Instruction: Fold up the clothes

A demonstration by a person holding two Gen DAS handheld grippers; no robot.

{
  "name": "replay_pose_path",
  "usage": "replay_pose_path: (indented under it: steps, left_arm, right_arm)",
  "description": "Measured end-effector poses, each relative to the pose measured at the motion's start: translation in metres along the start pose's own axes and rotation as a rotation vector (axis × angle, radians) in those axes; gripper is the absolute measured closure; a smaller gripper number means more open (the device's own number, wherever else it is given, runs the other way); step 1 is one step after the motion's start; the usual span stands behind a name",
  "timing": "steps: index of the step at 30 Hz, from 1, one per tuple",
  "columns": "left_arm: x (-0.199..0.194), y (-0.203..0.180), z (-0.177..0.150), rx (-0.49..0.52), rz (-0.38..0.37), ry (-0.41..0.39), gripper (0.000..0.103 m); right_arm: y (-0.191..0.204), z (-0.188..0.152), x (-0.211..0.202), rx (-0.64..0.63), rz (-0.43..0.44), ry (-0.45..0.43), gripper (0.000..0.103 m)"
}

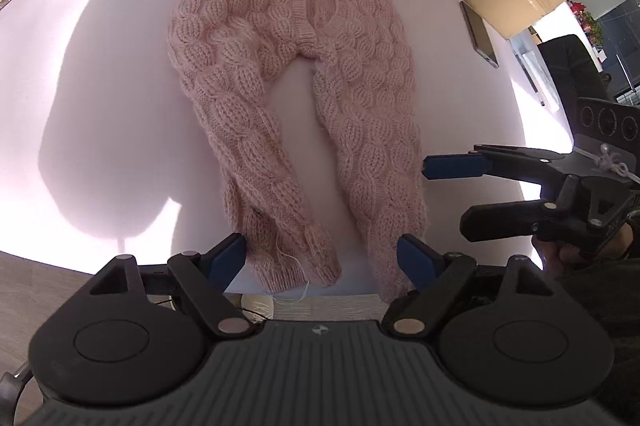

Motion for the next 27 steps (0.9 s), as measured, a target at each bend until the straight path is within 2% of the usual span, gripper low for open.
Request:
replay_pose_path:
  steps: [1,2,3,4,5,7,8,9,10,11,12,13,14,16,19,22,25,27]
  left_arm:
    - [0.003,0.004,0.001,-0.014,0.014,-0.006,0.052]
    - [0.002,0.006,0.004,-0.017,0.014,-0.019,0.086]
    - [-0.002,0.004,0.008,-0.026,-0.014,-0.045,0.096]
    - [-0.007,0.002,0.012,-0.035,-0.043,-0.072,0.096]
    - [-0.021,-0.002,0.020,-0.067,-0.122,-0.135,0.096]
    - [-0.046,0.005,0.030,-0.162,-0.199,-0.218,0.096]
    - [-0.058,0.009,0.034,-0.209,-0.237,-0.260,0.092]
    - [-0.062,0.026,0.030,-0.243,-0.184,-0.264,0.091]
    - [-0.062,0.047,0.020,-0.258,-0.099,-0.237,0.080]
    - [-0.059,0.071,0.005,-0.273,0.008,-0.176,0.059]
    - [-0.057,0.093,-0.013,-0.286,0.097,-0.106,0.050]
    - [-0.057,0.106,-0.028,-0.295,0.131,-0.059,0.044]
    - [-0.058,0.111,-0.037,-0.300,0.140,-0.035,0.043]
    - [-0.059,0.113,-0.049,-0.287,0.135,-0.007,0.038]
    - [-0.060,0.091,-0.040,-0.278,0.028,-0.063,0.020]
    - [-0.054,0.068,-0.023,-0.270,-0.065,-0.108,0.019]
    - [-0.037,0.052,-0.015,-0.224,-0.057,-0.089,0.019]
    - [-0.027,0.049,-0.015,-0.205,-0.053,-0.060,0.019]
  right_arm:
    - [-0.001,0.000,0.001,0.003,-0.002,0.001,0.014]
    - [-0.002,-0.001,0.002,0.008,-0.006,0.000,0.014]
    - [-0.003,-0.001,0.003,0.014,-0.009,-0.003,0.014]
    - [-0.003,-0.002,0.002,0.018,-0.010,-0.007,0.014]
    - [-0.004,-0.001,0.001,0.020,-0.010,-0.012,0.014]
    - [-0.003,0.001,-0.003,0.024,-0.001,-0.025,0.014]
    - [-0.003,0.002,-0.005,0.026,0.007,-0.033,0.014]
    - [-0.003,0.004,-0.007,0.029,0.012,-0.039,0.014]
    - [-0.004,0.006,-0.010,0.032,0.012,-0.045,0.014]
    - [-0.005,0.008,-0.012,0.030,0.007,-0.051,0.014]
    - [-0.006,0.011,-0.014,0.028,0.001,-0.056,0.013]
    - [-0.007,0.013,-0.017,0.020,-0.006,-0.059,0.013]
    - [-0.009,0.014,-0.019,0.012,-0.015,-0.062,0.013]
    - [-0.011,0.015,-0.020,0.001,-0.027,-0.054,0.013]
    - [-0.013,0.014,-0.018,-0.015,-0.039,-0.037,0.013]
    - [-0.011,0.013,-0.012,-0.084,-0.060,-0.016,0.013]
    - [-0.007,0.013,-0.009,-0.195,-0.090,-0.003,0.013]
    - [-0.004,0.014,-0.007,-0.355,-0.130,0.016,0.013]
Point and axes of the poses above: each gripper's, at about its wrist camera, not at the fingertips, and x roughly the way its jaws point, y to its left, z to its top, the point moved 10 cm from there along x, roughly the way its jaws point, and after that the axes turned 11 degrees about -y, right-handed, at the moved point
